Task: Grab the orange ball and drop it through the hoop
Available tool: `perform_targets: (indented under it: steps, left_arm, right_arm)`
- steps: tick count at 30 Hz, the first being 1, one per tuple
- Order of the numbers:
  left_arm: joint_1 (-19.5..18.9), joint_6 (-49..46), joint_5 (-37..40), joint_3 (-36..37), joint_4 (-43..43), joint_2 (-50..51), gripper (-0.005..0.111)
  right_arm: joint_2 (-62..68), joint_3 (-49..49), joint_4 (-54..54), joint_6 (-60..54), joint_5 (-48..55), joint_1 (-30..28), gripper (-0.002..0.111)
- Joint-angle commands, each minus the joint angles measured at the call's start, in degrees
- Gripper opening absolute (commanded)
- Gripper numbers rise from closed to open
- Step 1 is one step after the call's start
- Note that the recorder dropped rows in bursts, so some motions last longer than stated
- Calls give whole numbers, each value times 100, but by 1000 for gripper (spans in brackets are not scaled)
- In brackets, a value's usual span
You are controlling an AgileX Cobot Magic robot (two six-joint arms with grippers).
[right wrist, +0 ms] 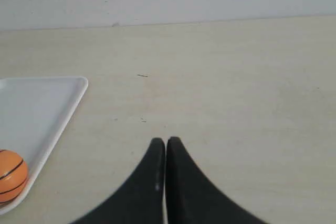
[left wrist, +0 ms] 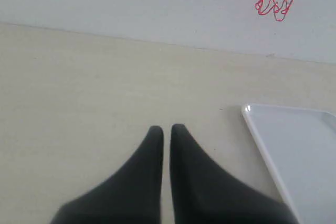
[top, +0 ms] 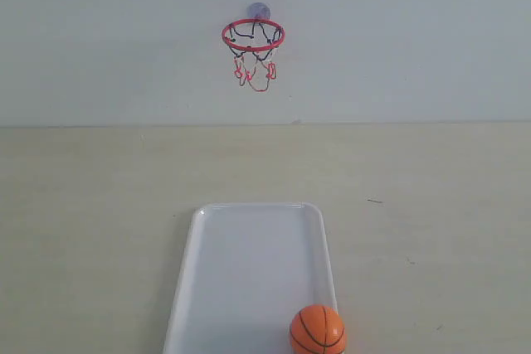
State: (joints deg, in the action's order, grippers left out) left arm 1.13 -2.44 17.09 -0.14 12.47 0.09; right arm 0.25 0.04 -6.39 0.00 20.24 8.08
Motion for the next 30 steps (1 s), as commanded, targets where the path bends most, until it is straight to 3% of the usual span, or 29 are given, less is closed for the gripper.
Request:
perform_targets:
  steps: [1, 23, 30]
  left_arm:
    - [7, -17, 3, 14, -30, -9, 4]
    - [7, -17, 3, 14, -30, -9, 4]
    - [7, -17, 3, 14, -30, -9, 4]
  right_arm:
    - [-25, -4, 50, 0, -70, -18, -1]
    - [-25, -4, 50, 0, -70, -18, -1]
    - [-25, -4, 50, 0, -1168, -18, -1]
